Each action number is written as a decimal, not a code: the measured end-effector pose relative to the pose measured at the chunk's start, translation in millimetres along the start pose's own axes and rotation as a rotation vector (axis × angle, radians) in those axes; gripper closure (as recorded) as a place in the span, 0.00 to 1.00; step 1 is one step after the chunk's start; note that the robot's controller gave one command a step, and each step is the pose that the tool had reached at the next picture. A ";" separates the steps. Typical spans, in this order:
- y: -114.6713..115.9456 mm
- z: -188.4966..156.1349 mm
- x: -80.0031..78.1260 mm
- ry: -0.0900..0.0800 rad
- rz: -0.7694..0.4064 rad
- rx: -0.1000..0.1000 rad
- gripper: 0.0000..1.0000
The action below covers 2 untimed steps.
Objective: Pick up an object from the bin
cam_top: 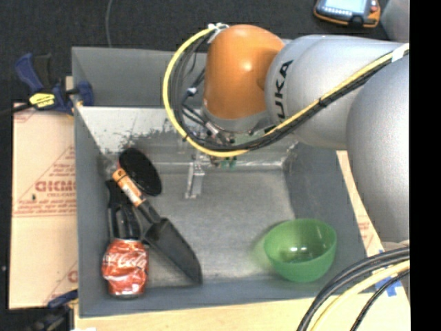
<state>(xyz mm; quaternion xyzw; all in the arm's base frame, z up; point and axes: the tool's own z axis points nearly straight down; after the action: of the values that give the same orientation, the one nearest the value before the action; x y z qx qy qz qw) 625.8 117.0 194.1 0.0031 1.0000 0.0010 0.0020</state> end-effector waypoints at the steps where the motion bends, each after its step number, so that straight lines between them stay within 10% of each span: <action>1: -0.1 0.4 0.2 0.001 0.000 0.000 0.00; 2: -4.6 50.8 17.8 -0.002 0.003 -0.001 0.00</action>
Offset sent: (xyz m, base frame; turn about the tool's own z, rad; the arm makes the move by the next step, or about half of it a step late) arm -0.0183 -0.0039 -0.0510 -0.0027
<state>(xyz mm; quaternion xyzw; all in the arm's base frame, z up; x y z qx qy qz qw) 608.2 112.7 143.2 0.0047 1.0000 0.0015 0.0029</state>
